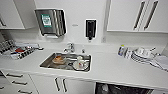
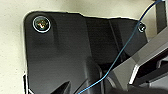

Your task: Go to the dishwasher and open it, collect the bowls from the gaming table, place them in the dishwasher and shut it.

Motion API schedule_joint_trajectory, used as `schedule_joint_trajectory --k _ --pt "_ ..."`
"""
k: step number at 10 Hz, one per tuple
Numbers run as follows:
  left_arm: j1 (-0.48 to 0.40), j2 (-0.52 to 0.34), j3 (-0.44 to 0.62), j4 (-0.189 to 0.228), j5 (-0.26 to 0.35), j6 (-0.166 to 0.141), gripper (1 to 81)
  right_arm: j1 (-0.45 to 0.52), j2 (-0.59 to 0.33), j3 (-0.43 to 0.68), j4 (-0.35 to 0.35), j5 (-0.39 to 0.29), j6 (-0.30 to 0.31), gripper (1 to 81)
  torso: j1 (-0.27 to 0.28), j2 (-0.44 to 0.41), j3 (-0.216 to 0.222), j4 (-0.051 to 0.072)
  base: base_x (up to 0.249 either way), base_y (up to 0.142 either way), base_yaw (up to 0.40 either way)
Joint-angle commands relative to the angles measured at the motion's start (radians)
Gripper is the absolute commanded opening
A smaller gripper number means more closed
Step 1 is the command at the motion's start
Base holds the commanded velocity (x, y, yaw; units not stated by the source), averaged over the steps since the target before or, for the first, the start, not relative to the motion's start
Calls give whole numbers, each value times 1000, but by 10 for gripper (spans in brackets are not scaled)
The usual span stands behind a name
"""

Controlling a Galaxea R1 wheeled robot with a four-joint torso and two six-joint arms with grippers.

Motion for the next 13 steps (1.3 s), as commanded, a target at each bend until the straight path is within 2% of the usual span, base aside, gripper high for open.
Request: schedule_joint_trajectory --k 1,3,4,6,8,10,12,13 --pt "-23 -12 -5 8 29 6 811 232 -30 22 17 -27 -7 811 0 1 0 0 0 0 0" --pt "-23 -12 -5 10 30 6 811 350 -77 128 60 -34 -1 811 0 -1 0 0 0 0 0" --pt "-23 -12 -5 10 30 6 811 411 -98 183 87 -69 -1 811 0 -1 0 0 0 0 0" --pt "-21 -12 -5 10 30 6 811 522 -76 199 106 -152 -1 811 0 -1 0 0 0 0 0" --pt "-21 -15 -5 8 30 6 811 582 -73 228 121 -224 1 811 0 -2 0 0 0 0 0" --pt "-21 -18 -5 5 30 6 811 499 -94 216 104 -289 -13 811 1 -1 0 0 0 0 0" --pt "-21 -16 -5 4 30 8 811 343 -149 136 84 -281 -33 811 2 -1 0 0 0 0 0" --pt "-23 -13 -5 2 32 8 811 272 -168 96 77 -265 -72 811 2 -2 0 0 0 0 0"
